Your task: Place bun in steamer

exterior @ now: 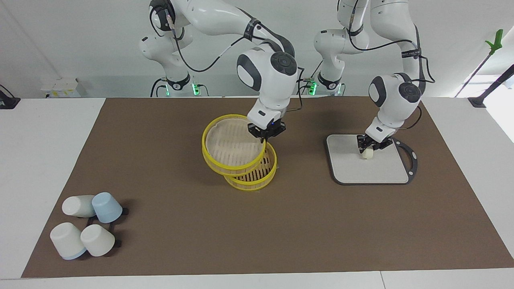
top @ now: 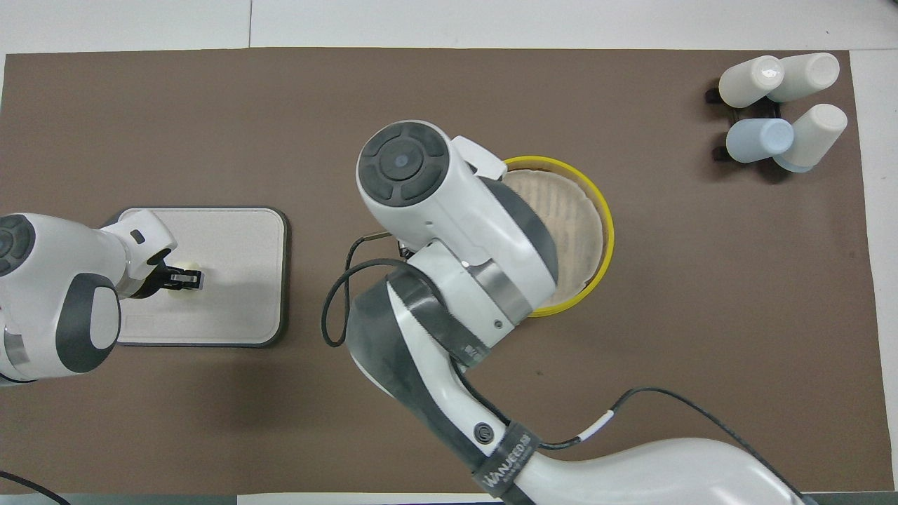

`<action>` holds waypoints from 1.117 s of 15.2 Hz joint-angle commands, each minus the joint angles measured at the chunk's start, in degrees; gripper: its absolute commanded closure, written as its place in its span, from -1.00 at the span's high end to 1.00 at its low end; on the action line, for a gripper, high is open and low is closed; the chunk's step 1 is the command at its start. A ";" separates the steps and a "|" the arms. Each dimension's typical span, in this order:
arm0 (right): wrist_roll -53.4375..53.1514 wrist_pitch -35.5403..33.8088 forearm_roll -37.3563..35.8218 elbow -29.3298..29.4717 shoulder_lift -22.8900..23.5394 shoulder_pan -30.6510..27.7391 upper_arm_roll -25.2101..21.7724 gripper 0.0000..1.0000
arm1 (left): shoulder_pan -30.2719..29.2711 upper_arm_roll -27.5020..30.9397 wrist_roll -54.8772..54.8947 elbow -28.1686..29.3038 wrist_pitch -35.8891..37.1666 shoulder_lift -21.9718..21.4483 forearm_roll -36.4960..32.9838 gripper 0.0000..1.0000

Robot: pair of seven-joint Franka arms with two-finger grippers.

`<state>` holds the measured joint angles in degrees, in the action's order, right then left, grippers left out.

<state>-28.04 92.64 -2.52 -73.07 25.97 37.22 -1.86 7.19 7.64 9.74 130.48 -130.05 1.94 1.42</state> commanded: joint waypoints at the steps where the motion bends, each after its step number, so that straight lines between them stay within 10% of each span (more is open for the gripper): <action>1: 13.13 -9.63 -0.47 -0.76 -6.63 -8.45 0.72 -1.00 | 2.28 -0.25 -8.54 -12.66 12.85 0.78 2.26 -0.21; 7: 35.92 -18.37 -2.14 -7.42 -14.63 -24.62 0.63 -1.00 | 24.06 -0.17 -47.93 -38.88 20.72 12.90 6.39 -0.22; 11: 40.34 -16.80 -4.16 -11.74 -16.39 -27.81 0.63 -1.00 | 37.78 -0.08 -58.51 -29.35 4.94 14.15 5.96 -0.22; 17: 39.55 -12.75 -4.60 -15.52 -17.97 -27.20 0.72 -1.00 | 42.20 0.01 -61.33 -26.95 -4.68 21.09 4.99 -0.22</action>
<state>11.79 77.71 -5.91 -85.12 10.86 10.13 -1.53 49.07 6.38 -51.54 102.88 -133.26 23.37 6.37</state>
